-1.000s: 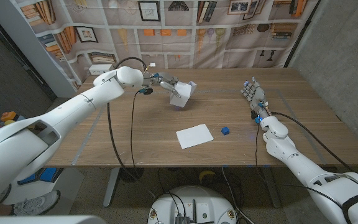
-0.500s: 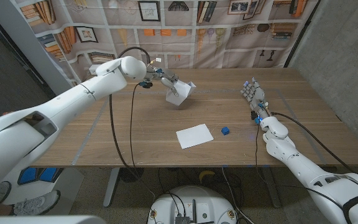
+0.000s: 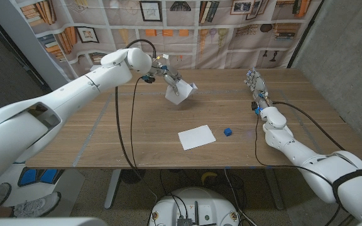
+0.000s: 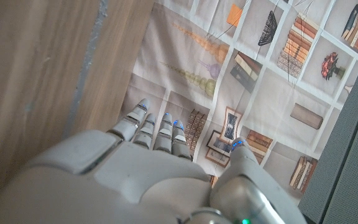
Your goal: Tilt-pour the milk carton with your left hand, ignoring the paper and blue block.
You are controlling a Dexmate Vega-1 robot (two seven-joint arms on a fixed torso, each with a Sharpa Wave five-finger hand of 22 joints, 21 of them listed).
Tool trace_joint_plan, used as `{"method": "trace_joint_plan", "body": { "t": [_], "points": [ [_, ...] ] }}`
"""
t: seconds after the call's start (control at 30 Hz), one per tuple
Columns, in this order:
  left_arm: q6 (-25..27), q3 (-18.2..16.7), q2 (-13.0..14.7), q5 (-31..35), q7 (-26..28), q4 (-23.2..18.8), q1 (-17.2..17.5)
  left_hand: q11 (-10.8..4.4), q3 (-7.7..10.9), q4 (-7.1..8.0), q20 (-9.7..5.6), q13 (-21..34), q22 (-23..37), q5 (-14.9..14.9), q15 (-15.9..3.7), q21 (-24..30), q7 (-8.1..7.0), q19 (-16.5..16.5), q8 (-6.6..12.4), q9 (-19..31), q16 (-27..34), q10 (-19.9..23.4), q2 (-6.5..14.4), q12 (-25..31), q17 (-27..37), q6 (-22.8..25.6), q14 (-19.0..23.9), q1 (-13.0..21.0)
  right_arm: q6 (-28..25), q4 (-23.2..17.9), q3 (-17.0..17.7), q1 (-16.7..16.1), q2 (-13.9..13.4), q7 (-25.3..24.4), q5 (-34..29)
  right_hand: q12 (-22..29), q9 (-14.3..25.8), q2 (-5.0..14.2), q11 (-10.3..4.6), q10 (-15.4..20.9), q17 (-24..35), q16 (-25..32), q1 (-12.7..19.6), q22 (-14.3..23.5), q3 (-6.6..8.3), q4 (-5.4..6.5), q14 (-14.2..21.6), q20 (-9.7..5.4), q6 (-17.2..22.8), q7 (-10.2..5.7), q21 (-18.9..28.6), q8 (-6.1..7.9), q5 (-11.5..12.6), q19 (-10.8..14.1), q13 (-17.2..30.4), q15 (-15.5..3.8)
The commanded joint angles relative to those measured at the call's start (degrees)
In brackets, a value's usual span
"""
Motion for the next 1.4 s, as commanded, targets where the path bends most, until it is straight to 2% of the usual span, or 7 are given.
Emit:
{"method": "trace_joint_plan", "body": {
  "t": [0.03, 0.13, 0.33, 0.53, 1.03, 1.4],
  "points": [
    [0.47, 2.16, -0.43, 5.52, -6.17, -0.53, -3.56, -0.17, -0.42, -0.07, -0.63, 0.24, 0.14, 0.34, -1.81, -0.02, 0.08, 0.59, 0.34, 0.17, 0.31, 0.31, 0.81, 0.4, 0.21, 0.01, 0.3, 0.26, 0.92, 14.0, -0.89, 7.56, 2.75, 6.98, 0.05, 0.21, 0.19, 0.29, 0.2, -0.16, 0.14, 0.3, -0.12, 0.14, 0.06, -0.27, -0.2, 0.21, -0.14, -0.01, 0.1, -0.13, -0.04, -0.11, 0.1, 0.51],
    [0.79, 2.42, -0.3, 6.97, -7.28, -1.19, -3.97, -0.14, -0.48, -0.08, -0.63, 0.31, 0.14, 0.34, -1.81, -0.03, 0.08, 0.59, 0.4, 0.17, 0.32, 0.31, 0.87, 0.39, 0.21, -0.02, 0.35, 0.29, 1.67, 10.49, -0.73, 5.21, 1.8, 6.87, 0.59, 0.22, 0.19, 0.27, 0.21, -0.16, 0.14, 0.31, -0.17, 0.14, 0.06, -0.27, -0.21, 0.16, -0.13, 0.01, 0.1, -0.11, -0.05, -0.14, 0.1, 0.49],
    [-0.1, 3.19, -0.51, 10.12, -9.19, -1.36, -5.24, -0.25, -0.62, -0.11, -0.53, 0.48, 0.15, 0.35, -1.87, -0.02, 0.27, 0.68, 0.55, 0.18, 0.34, 0.43, 1.01, 0.44, 0.21, -0.04, 0.44, 0.38, -2.59, -2.84, -1.0, -1.43, -1.89, 2.79, 0.69, 0.24, 0.19, 0.27, 0.18, -0.17, 0.13, 0.35, -0.21, 0.14, 0.08, -0.29, -0.16, 0.1, -0.05, 0.12, 0.1, -0.05, -0.05, -0.15, 0.1, 0.54],
    [-1.18, 3.81, -1.07, 13.19, -10.84, -1.54, -6.14, -0.26, -0.73, -0.14, -0.57, 0.63, 0.15, 0.36, -1.88, 0.02, 0.33, 0.87, 0.72, 0.19, 0.36, 0.54, 1.16, 0.48, 0.21, 0.01, 0.53, 0.48, -5.18, -10.86, -0.63, -5.75, -4.32, 0.82, 1.35, 0.26, 0.19, 0.29, 0.27, -0.16, 0.13, 0.36, -0.24, 0.14, 0.11, -0.31, -0.19, 0.08, 0.0, 0.17, 0.1, -0.02, -0.05, -0.14, 0.1, 0.47],
    [-2.91, 4.91, -2.46, 20.47, -14.68, -2.68, -7.36, -0.36, -0.98, -0.21, -0.39, 0.97, 0.16, 0.38, -2.0, 0.05, 0.42, 1.14, 1.03, 0.2, 0.39, 0.57, 1.47, 0.47, 0.21, -0.1, 0.69, 0.74, -6.29, -16.56, 0.1, -9.58, -5.67, -0.67, 2.5, 0.28, 0.19, 0.32, 0.28, -0.2, 0.11, 0.4, -0.3, 0.13, 0.19, -0.37, -0.19, -0.01, 0.05, 0.17, 0.11, 0.03, -0.05, -0.14, 0.1, 0.4],
    [-3.66, 5.54, -3.55, 25.61, -16.94, -3.47, -7.53, -0.44, -1.2, -0.27, -0.35, 1.25, 0.17, 0.4, -2.01, -0.04, 0.45, 1.08, 1.18, 0.21, 0.31, 0.42, 1.75, 0.37, 0.22, -0.52, 0.55, 1.0, -6.93, -18.47, 0.29, -11.19, -5.97, -1.29, 2.9, 0.32, 0.19, 0.34, 0.26, -0.19, 0.1, 0.44, -0.33, 0.13, 0.26, -0.43, -0.19, 0.03, 0.1, 0.21, 0.12, 0.06, -0.05, -0.14, 0.1, 0.43]
  ]
}}
